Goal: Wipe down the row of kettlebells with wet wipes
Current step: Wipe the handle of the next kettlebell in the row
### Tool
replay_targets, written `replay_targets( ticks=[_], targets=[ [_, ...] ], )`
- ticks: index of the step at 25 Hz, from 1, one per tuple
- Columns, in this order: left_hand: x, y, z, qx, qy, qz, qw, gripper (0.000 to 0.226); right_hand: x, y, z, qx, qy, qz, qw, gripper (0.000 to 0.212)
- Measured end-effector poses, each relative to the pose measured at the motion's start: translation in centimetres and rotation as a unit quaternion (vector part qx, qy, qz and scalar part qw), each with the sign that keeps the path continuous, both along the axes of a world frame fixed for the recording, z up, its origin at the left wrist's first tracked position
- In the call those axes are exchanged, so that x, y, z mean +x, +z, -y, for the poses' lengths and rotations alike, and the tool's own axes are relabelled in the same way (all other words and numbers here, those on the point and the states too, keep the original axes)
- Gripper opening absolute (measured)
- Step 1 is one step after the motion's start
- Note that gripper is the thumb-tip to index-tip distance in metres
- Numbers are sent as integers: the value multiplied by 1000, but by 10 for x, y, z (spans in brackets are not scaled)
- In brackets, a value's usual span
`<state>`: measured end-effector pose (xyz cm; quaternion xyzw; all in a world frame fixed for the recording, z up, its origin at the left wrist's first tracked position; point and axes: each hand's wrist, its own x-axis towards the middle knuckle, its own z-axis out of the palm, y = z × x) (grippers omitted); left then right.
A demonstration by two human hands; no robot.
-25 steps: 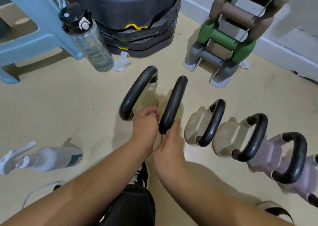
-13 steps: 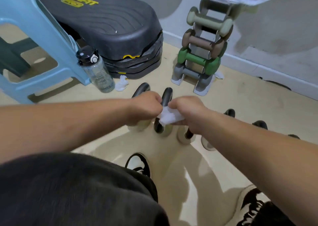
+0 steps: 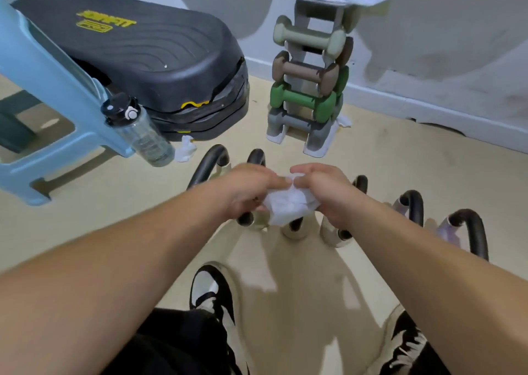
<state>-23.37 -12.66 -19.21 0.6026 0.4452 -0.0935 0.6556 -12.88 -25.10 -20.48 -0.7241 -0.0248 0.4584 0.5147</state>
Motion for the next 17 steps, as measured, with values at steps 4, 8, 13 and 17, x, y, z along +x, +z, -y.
replay_targets(
  ticks=[4, 8, 13, 17],
  targets=[
    [-5, -19, 11, -19, -26, -37, 999, 26, -1, -9, 2, -26, 21, 27, 999, 23],
    [4, -21, -4, -7, 31, 29, 999, 16, 5, -10, -4, -28, -9, 75, 997, 14],
    [15, -28, -7, -18, 93, 51, 994, 13, 14, -22, 10, -78, -74, 117, 987, 18],
    [30, -22, -2, 196, 124, 29, 972, 21, 20, -32, 21, -94, -77, 154, 981, 18]
  ],
)
